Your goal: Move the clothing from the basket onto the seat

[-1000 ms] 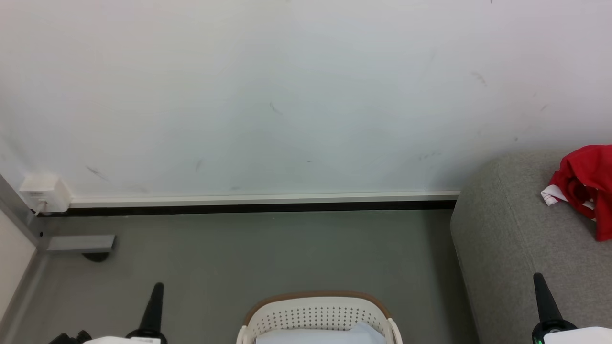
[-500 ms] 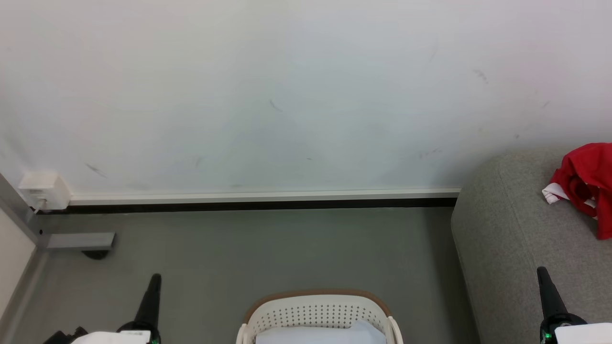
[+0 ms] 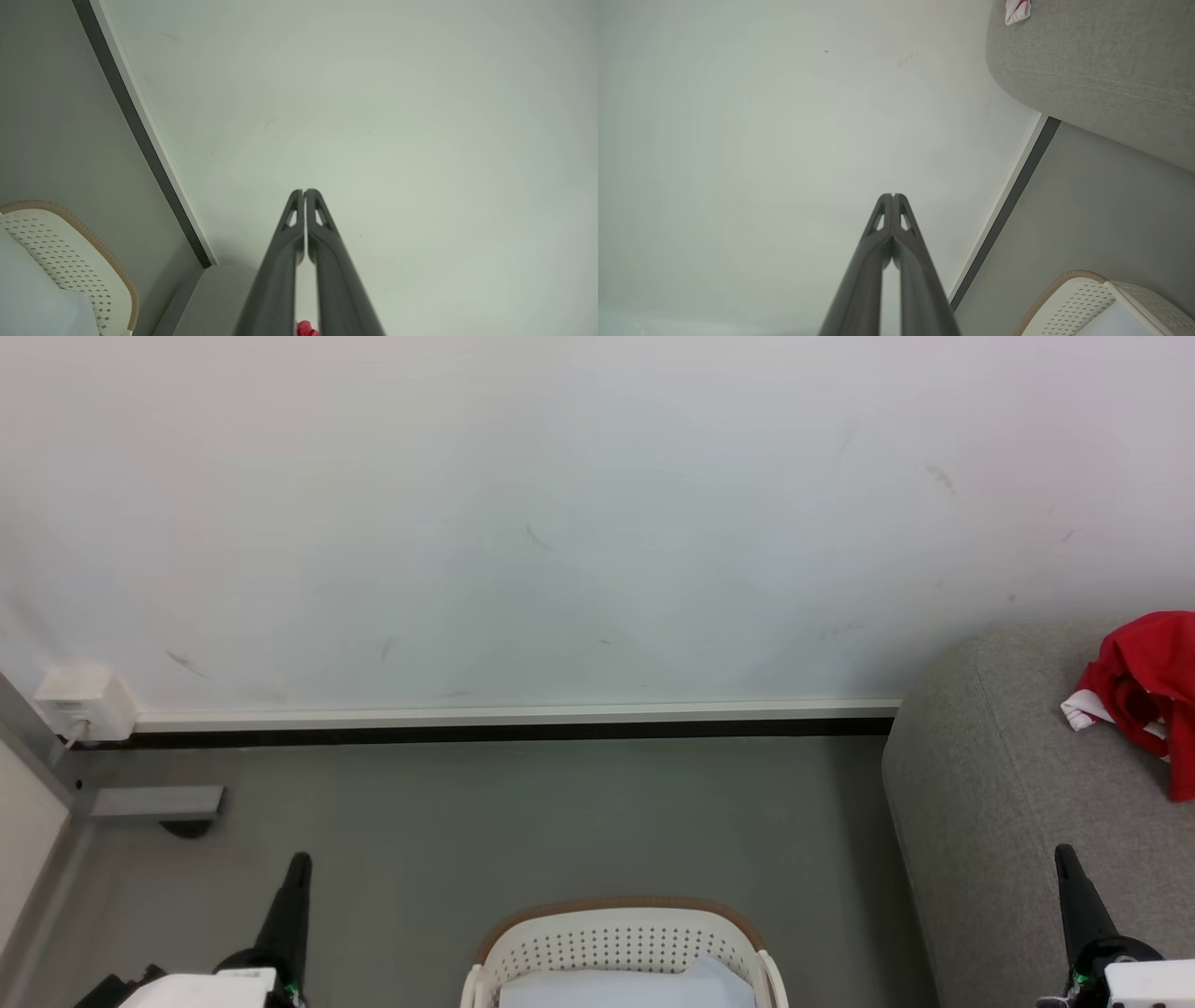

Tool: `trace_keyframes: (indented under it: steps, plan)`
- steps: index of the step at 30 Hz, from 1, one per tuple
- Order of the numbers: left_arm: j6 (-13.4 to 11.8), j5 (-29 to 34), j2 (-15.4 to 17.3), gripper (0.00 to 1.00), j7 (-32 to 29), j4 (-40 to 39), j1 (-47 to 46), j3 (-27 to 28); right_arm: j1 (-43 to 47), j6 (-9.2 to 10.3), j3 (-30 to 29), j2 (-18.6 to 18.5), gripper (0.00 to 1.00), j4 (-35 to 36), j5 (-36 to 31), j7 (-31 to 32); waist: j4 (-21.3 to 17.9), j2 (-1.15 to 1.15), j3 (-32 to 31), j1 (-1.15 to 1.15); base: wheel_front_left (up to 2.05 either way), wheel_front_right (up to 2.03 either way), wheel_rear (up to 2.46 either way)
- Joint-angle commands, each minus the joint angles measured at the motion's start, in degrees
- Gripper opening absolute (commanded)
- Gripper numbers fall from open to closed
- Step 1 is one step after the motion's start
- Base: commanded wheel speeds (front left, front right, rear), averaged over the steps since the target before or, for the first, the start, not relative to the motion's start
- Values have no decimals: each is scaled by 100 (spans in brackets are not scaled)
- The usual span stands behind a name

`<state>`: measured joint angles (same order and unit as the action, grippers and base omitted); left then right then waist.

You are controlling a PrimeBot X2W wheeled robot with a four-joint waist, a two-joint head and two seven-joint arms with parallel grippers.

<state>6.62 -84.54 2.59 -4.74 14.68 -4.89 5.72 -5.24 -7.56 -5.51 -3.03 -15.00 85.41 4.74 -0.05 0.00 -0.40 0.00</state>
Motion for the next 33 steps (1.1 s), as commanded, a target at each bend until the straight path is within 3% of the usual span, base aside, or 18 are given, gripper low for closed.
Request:
trace_keyframes:
  steps: [1,18,33]
  plan:
    - [48,-171,46,0,-29,-33,-87,36,-87,12,-28,2,0,41,105,40,0,0,4,0,0,0,0]
    - [108,-816,48,0,-198,-71,-163,97,-133,13,-125,16,0,121,716,194,5,0,56,0,0,0,0]
    - [99,-821,47,0,-203,-72,-162,96,-132,13,-122,14,0,116,704,199,5,0,58,0,0,0,0]
